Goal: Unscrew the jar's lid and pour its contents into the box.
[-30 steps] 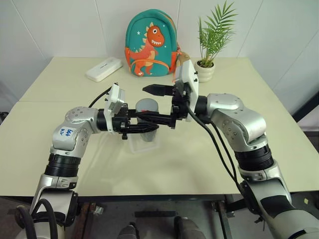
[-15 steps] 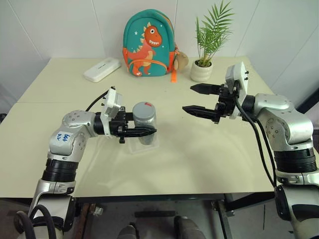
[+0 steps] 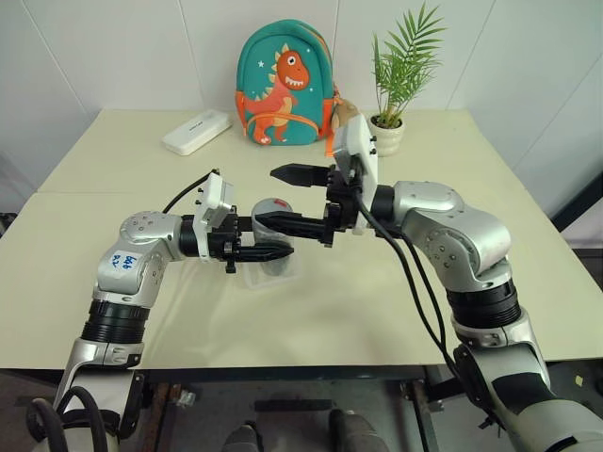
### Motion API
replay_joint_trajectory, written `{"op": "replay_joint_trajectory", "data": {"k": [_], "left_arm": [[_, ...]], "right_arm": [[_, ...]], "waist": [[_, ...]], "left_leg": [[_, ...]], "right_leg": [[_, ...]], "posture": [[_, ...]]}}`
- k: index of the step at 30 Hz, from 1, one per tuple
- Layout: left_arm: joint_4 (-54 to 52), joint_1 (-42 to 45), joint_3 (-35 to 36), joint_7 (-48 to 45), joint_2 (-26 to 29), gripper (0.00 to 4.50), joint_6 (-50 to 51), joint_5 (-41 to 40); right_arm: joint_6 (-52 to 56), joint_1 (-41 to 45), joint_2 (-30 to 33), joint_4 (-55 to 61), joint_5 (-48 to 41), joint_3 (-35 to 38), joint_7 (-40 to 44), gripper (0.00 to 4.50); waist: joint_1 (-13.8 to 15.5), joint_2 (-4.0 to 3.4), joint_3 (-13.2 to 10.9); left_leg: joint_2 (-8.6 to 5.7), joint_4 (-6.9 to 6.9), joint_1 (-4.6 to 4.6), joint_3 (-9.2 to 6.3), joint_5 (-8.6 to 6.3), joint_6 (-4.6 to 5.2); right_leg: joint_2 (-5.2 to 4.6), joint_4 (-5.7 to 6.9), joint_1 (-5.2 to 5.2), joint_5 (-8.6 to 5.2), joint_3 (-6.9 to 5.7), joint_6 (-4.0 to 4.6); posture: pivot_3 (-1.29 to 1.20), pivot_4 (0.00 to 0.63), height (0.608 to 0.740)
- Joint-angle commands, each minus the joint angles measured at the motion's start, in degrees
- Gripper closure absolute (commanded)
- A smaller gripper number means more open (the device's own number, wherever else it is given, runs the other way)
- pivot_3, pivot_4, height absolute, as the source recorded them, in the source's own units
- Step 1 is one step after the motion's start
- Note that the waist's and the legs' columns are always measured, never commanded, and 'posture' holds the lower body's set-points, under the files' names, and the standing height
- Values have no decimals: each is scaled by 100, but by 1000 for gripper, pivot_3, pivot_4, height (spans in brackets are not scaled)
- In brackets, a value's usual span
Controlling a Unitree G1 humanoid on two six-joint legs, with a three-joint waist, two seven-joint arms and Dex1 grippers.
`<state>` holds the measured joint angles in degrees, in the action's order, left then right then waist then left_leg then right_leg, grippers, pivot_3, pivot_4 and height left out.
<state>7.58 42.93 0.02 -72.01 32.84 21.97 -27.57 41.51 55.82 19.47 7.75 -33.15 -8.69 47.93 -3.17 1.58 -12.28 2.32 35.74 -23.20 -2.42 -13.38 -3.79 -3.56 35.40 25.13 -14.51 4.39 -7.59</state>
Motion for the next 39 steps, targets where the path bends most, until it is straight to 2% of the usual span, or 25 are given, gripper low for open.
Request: {"op": "replay_joint_trajectory", "data": {"k": [1, 8, 15, 26, 39], "left_arm": [[-87, 136, 59, 1, 0, 2573, -117, -29], [-76, 164, 64, 42, -75, 2573, -108, -47], [-96, 176, 45, 73, -122, 2573, -97, -61], [-116, 77, 43, 79, -96, 2573, -107, -78], [-195, -34, 120, 123, -90, 2573, -84, -100]], "right_arm": [[68, 144, -137, 222, 22, -51, -133, 39], [-91, 154, -135, 15, 360, -151, -169, 39], [-205, 171, 223, -299, 395, 280, -92, 39], [-133, -49, 699, -84, 37, 324, 398, 39], [-14, -201, 819, -112, -54, 483, 442, 39]], "waist": [[0, 0, 0], [-7, 0, 0], [-7, 0, 0], [-3, 0, 0], [0, 0, 0]], "left_leg": [[0, 0, 0, 0, 0, 0], [0, 0, 0, 0, 0, 0], [0, 0, 0, 0, 0, 0], [0, -1, -1, 0, 0, 0], [0, 0, -1, 0, 0, 0]], "right_leg": [[0, 0, 0, 0, 0, 0], [1, 5, 4, 0, 0, 1], [1, 3, 4, 0, 1, 1], [1, 2, 4, 0, 1, 0], [2, 2, 4, -1, 1, 1]], "posture": [[0, 150, 740], [0, 150, 740], [0, 150, 740], [0, 150, 740], [0, 150, 740]]}}
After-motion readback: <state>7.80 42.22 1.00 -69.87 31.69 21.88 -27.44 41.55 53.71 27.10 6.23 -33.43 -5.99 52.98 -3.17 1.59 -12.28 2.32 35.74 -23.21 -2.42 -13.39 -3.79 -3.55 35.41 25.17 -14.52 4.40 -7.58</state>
